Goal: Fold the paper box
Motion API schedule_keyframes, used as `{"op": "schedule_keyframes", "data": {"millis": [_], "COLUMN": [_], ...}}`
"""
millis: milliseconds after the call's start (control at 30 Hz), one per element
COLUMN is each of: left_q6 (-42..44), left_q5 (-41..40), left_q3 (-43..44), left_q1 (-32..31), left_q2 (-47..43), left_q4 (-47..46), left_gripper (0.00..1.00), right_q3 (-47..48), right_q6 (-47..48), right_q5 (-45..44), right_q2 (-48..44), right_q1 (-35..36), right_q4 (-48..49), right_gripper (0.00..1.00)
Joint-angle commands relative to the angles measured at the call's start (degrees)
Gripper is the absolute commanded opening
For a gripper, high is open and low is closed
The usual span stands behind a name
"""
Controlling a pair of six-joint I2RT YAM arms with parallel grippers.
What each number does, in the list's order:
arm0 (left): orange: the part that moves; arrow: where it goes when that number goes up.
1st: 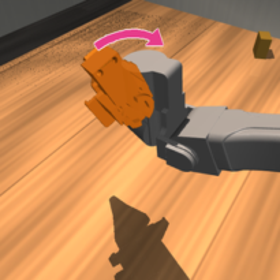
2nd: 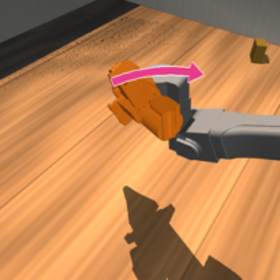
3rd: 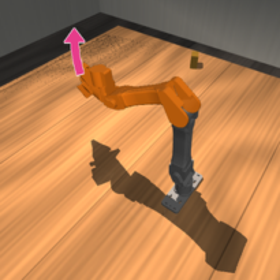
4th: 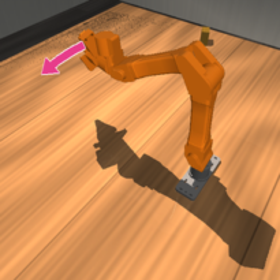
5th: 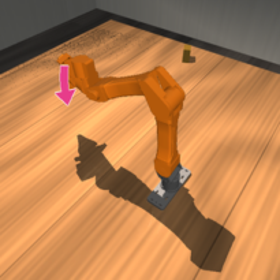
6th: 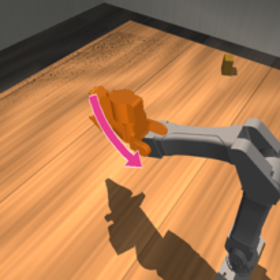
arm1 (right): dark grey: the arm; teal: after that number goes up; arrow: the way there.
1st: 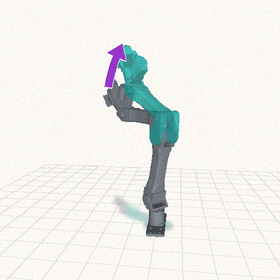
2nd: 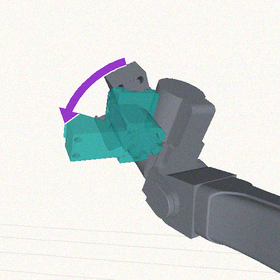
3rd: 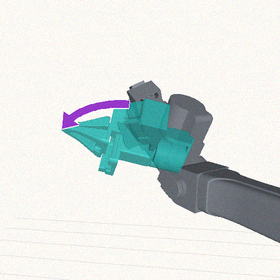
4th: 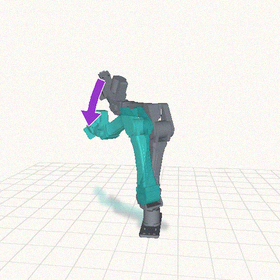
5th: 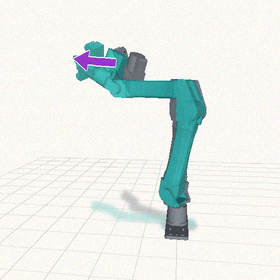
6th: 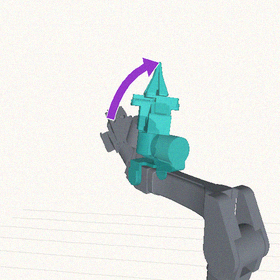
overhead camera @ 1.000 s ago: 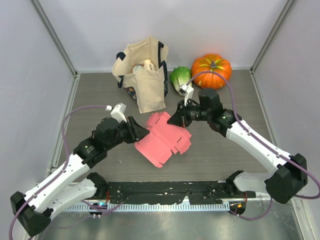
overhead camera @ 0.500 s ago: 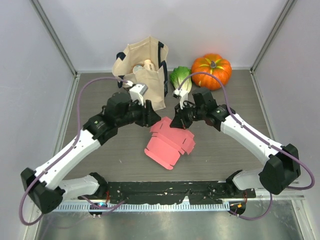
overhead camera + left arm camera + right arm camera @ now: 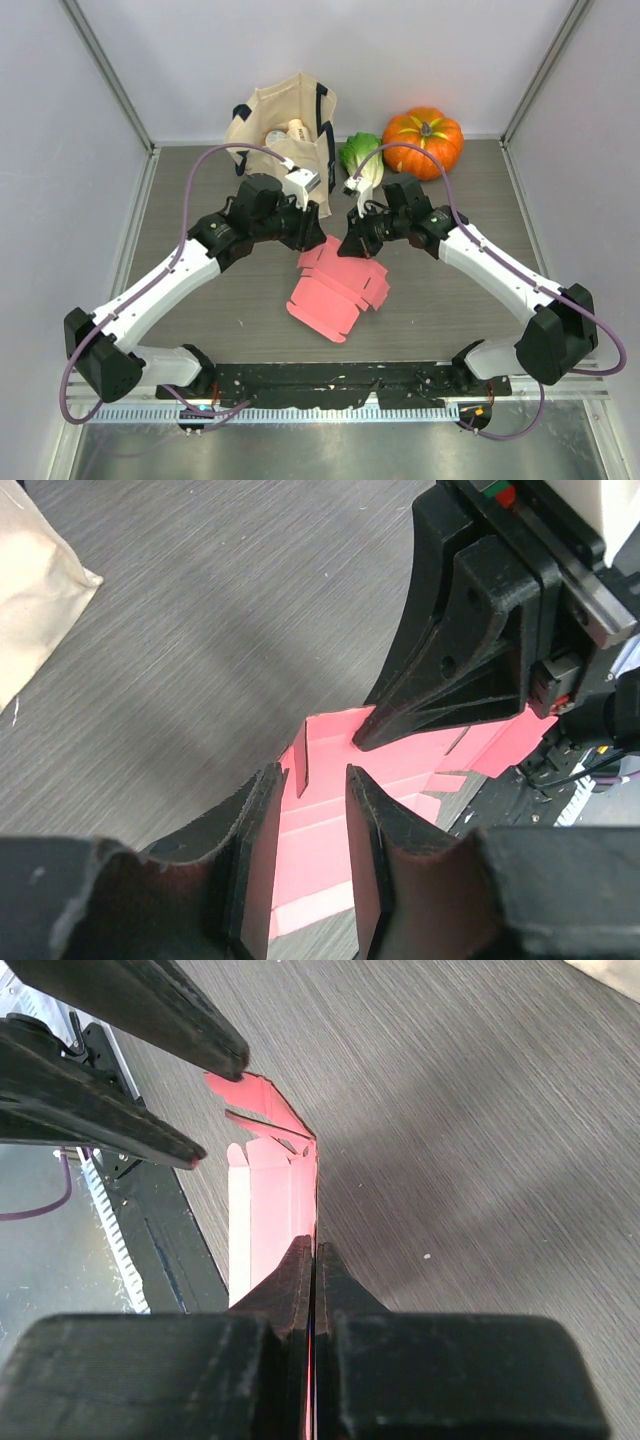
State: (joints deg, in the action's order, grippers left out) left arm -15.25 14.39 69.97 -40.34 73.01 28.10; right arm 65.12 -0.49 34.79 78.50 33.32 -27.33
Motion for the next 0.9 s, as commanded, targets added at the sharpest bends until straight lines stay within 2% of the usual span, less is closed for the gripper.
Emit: {"op": "schedule_keyframes", "data": {"millis": [0, 233, 400, 500, 567, 633, 700, 767, 867], "left_q6": [3.55, 5.4, 5.84, 6.02, 6.45, 6.54, 6.46, 6.46, 6.81], "left_q5": [0.02, -2.7, -8.14, -10.08, -11.58, -11.76, -11.58, -11.23, -11.58], "left_q3": [2.36, 1.39, -0.27, -1.42, -1.51, -1.68, -2.21, -2.56, -2.91], "left_q1": [-0.79, -2.38, -3.34, -4.05, -4.31, -4.49, -4.57, -4.93, -5.54], "left_q2": [1.17, 2.31, 1.96, 2.05, 2.4, 2.75, 2.49, 2.22, 1.87], "left_q4": [0.73, 1.17, -1.2, -2.96, -2.35, -1.82, -2.34, -2.96, -3.58], "left_gripper": [0.34, 0.26, 0.06, 0.0, 0.0, 0.11, 0.16, 0.15, 0.06], "right_q3": [2.64, 3.52, 3.96, 3.7, 3.61, 3.7, 3.7, 3.7, 3.52], "right_q6": [-0.65, -1.0, -1.0, -0.65, -0.48, -0.3, -0.3, -0.47, -1.0], "right_q5": [1.34, 1.07, 0.02, -0.86, -1.21, -1.3, -0.86, -0.51, -0.94], "right_q2": [0.25, 1.22, 1.22, 1.04, 0.78, 0.51, 0.34, 0.34, 0.16], "right_q1": [0.52, 0.78, 1.4, 1.4, 1.57, 1.66, 1.66, 1.75, 1.92], "right_q4": [0.96, 0.79, 0.44, -0.18, -0.79, -1.32, -1.49, -1.32, -0.97], "right_gripper": [0.01, 0.01, 0.01, 0.01, 0.01, 0.01, 0.01, 0.01, 0.01]}}
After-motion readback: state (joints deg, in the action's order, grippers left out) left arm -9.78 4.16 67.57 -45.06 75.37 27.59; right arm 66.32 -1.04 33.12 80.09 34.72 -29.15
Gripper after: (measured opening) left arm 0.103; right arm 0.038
